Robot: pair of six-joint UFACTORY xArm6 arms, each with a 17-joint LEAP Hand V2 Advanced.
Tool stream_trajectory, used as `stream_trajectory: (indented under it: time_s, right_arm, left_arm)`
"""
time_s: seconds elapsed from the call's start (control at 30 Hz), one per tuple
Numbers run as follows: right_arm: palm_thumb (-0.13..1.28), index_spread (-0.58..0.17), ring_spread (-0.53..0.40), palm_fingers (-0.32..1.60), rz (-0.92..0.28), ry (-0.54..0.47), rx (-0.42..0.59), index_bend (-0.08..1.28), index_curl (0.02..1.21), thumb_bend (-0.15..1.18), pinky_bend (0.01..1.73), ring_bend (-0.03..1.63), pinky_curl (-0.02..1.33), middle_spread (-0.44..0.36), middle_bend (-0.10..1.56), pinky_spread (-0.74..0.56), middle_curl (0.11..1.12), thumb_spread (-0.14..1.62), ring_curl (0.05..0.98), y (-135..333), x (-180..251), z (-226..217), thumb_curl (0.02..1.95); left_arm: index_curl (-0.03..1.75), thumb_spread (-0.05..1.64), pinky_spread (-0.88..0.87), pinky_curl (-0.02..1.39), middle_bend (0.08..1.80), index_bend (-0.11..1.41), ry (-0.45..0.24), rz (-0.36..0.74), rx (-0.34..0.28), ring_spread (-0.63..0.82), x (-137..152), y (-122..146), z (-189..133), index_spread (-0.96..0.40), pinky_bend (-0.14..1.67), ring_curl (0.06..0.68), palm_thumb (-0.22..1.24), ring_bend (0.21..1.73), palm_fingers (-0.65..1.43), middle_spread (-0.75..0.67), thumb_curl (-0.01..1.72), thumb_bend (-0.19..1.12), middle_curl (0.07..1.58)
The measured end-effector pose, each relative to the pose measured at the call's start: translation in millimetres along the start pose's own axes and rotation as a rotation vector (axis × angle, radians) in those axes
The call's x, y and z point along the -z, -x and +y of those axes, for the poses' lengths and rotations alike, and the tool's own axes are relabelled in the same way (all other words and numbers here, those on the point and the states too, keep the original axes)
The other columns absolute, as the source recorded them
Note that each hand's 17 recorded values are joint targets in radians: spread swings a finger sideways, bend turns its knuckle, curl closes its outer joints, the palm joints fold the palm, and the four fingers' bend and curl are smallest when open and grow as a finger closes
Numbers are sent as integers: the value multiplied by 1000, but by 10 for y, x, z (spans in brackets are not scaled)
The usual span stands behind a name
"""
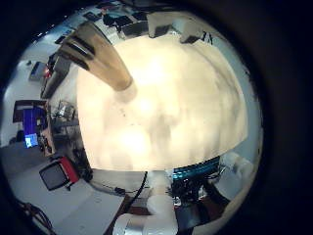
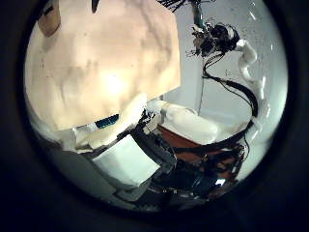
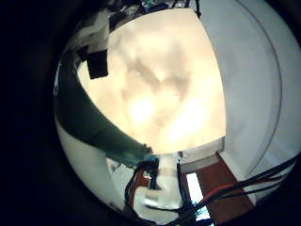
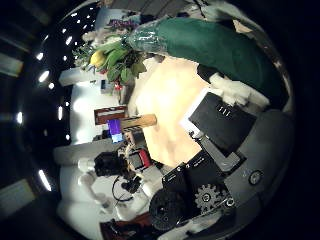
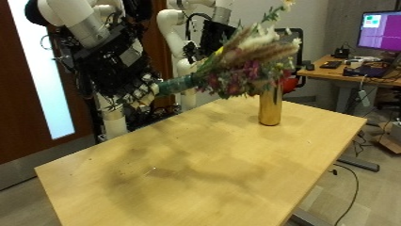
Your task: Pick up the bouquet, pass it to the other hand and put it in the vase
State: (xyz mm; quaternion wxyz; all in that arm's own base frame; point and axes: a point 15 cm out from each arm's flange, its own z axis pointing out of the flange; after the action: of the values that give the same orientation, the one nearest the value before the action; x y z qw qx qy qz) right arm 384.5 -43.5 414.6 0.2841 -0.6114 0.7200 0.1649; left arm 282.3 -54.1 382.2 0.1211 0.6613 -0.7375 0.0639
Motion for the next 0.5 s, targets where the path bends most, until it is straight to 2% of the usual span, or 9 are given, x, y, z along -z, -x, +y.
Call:
stream_trajectory:
  time_s: [0.17, 0.33, 0.4, 0.5]
  right_arm:
    - [1235, -307, -193, 1116, -106, -56, 62, 964, 1073, 9, 1289, 1431, 785, -137, 1338, -210, 767, 551, 646, 223, 58, 61, 920]
    - [1234, -306, -192, 1116, -207, -54, 157, 964, 1077, -7, 1260, 1435, 813, -137, 1342, -215, 763, 503, 646, 368, 9, 172, 943]
    - [1230, -305, -192, 1119, -279, -39, 193, 962, 1078, -10, 1252, 1434, 820, -136, 1343, -217, 761, 485, 645, 411, -50, 256, 948]
    - [1220, -304, -192, 1124, -402, 12, 226, 971, 1076, -17, 1233, 1439, 841, -136, 1347, -215, 760, 444, 645, 473, -176, 454, 959]
  left_arm:
    - [363, 960, 514, 250, 304, 185, 28, 44, 16, 407, -20, 19, -55, 140, 181, 171, 462, 471, 360, 150, 308, -28, 358]
    - [374, 964, 502, 236, 302, 192, 15, 114, 9, 400, -5, -67, -85, 136, 176, 169, 453, 479, 345, 149, 307, -29, 359]
    - [382, 963, 498, 232, 290, 194, -2, 159, -1, 405, 32, -137, -111, 136, 181, 165, 425, 474, 340, 166, 304, -36, 354]
    - [383, 956, 491, 225, 315, 184, -52, 201, 16, 407, 162, -131, -148, 136, 179, 163, 388, 482, 361, 155, 297, -36, 358]
